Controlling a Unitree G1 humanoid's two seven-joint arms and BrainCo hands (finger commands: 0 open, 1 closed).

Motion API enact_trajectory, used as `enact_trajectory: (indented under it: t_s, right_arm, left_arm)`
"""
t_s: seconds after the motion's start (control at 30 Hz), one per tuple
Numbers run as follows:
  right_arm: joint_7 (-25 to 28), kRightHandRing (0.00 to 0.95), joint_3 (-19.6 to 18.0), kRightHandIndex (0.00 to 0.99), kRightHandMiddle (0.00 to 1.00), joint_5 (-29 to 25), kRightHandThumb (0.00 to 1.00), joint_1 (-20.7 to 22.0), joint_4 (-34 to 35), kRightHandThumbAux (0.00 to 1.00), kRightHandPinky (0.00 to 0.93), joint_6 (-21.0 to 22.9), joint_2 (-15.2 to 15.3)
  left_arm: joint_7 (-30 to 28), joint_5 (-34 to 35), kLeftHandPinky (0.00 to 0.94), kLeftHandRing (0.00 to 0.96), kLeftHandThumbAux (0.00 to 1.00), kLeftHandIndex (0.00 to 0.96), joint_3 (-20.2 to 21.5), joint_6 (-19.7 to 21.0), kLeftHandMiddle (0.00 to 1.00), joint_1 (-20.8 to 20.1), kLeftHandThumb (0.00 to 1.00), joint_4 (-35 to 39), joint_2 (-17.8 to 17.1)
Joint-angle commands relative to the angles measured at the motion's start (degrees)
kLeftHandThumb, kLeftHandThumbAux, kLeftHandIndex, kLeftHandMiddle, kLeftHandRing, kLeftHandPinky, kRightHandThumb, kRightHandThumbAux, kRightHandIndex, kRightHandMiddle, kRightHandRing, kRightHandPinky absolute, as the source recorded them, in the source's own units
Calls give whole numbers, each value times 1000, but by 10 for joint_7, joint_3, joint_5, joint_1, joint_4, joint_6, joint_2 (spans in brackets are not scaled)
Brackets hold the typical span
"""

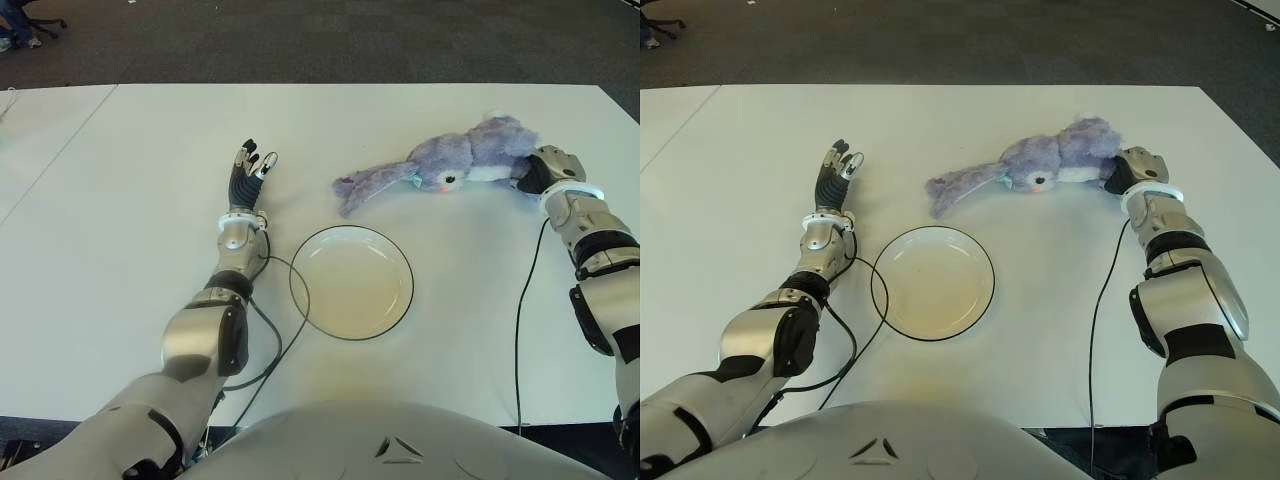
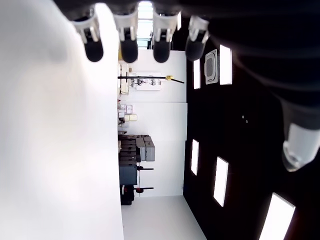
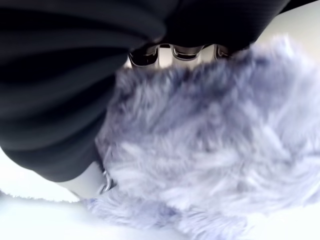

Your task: Put the doll into the plate.

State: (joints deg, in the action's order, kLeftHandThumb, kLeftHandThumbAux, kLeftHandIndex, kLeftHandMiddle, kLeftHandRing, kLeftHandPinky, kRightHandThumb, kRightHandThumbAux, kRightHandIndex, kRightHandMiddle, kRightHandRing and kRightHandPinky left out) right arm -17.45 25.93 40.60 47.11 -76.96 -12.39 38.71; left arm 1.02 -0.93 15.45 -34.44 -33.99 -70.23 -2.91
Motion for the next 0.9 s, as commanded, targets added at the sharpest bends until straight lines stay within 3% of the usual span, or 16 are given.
enact_trajectory:
  t_s: [0.03, 0.3, 0.43, 0.63, 0.9]
  right_arm:
    - [-13, 751, -6, 417, 703, -15, 680, -54, -14, 727, 787, 4, -64]
    - [-43, 795, -50, 432, 774, -62, 686, -72, -13, 720, 822, 7, -114]
    - [-65, 799, -90, 439, 792, -103, 692, -83, -12, 718, 808, 4, -137]
    - [-82, 813, -135, 440, 810, -148, 695, -86, -9, 719, 812, -15, -148]
    - [-100, 837, -157, 438, 840, -162, 693, -78, -2, 723, 809, -35, -148]
  left_arm:
    - [-16, 11, 42, 67, 512, 22, 10, 70, 75, 109, 0, -74, 31]
    - [-11, 8, 39, 68, 513, 24, 8, 70, 76, 109, 0, -74, 30]
    - [-7, 3, 35, 66, 513, 22, 3, 68, 75, 110, 0, -73, 29]
    - [-7, 3, 43, 64, 519, 23, 1, 63, 72, 112, 0, -72, 30]
    - [-4, 2, 40, 63, 521, 28, -1, 63, 73, 113, 0, -72, 32]
